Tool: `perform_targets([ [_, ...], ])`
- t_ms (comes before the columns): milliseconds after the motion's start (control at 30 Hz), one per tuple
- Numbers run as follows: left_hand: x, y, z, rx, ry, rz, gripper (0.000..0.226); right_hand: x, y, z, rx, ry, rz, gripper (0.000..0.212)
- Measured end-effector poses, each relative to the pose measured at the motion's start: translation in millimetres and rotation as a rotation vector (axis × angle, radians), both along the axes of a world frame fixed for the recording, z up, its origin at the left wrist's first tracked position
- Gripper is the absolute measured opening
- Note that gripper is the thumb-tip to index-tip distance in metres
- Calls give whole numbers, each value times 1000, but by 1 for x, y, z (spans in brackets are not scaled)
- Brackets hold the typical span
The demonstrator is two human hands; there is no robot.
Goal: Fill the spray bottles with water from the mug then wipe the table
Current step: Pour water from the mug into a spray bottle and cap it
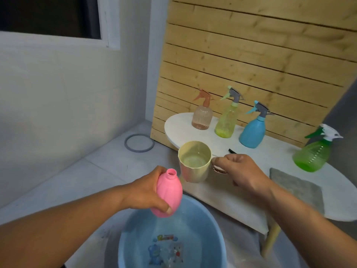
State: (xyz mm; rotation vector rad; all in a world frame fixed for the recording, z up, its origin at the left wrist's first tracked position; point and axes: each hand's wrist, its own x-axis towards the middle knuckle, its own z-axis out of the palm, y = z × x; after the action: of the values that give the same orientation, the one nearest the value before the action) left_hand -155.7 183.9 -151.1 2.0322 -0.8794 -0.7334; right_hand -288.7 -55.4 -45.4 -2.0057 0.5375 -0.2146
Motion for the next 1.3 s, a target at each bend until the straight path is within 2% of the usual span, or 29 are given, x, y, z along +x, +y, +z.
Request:
perform_targets([
  [300,-9,-11,-6,-20,-28,-16,98,-2,2,-5,-93,2,-17,52],
  [467,-4,-7,-7,-44,-34,-12,100,-2,4,-8,-136,-20,-5,41],
  [1067,4,-6,-16,30,-95,-16,105,4,6,-13,-375,-13,-1,44],
  [1300,5,-6,-18,38,-105,-12,106,4,8,-13,-405,-8,1,44],
])
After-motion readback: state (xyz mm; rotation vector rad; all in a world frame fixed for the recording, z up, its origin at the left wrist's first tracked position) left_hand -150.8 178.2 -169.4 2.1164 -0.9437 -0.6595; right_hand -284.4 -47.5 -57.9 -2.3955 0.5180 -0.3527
